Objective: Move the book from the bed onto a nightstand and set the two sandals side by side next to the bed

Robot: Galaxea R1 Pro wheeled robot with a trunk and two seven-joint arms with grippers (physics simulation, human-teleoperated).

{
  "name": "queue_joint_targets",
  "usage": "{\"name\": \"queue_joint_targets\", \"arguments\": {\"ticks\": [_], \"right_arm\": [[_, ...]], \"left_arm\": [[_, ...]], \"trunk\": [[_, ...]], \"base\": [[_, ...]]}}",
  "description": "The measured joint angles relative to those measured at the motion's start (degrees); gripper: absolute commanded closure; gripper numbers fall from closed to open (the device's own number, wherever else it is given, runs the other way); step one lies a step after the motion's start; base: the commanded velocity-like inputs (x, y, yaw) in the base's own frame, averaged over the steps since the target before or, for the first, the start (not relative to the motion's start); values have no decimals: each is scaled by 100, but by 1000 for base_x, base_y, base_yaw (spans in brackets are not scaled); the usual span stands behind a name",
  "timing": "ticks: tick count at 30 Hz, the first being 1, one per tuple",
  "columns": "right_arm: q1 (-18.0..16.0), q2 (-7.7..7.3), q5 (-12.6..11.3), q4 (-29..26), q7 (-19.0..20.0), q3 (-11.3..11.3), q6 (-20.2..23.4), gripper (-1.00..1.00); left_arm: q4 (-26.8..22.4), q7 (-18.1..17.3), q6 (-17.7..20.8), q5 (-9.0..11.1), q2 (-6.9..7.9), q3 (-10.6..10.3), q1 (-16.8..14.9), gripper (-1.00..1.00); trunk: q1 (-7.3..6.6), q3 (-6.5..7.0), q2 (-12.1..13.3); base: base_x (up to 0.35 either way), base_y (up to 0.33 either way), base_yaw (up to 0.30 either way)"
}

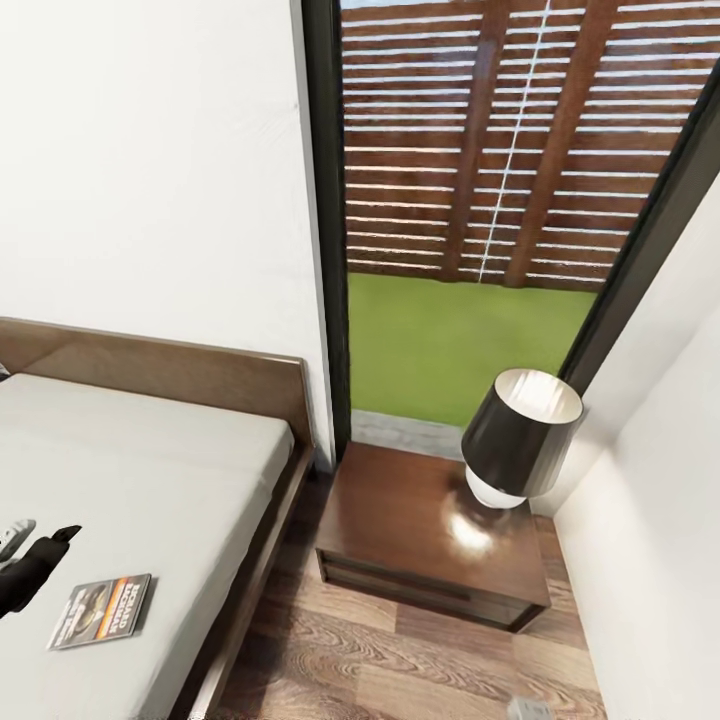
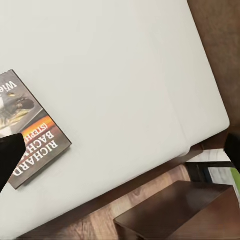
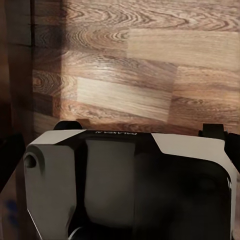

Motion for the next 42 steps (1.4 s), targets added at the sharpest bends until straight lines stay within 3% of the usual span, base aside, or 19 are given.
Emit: {"name": "queue_joint_targets", "arguments": {"ticks": [42], "right_arm": [[0,0,0,-1,0,0,-3,-100]], "left_arm": [[0,-2,0,0,-16,-13,0,-100]], "trunk": [[0,-378,-1]], "base": [[0,0,0]]}}
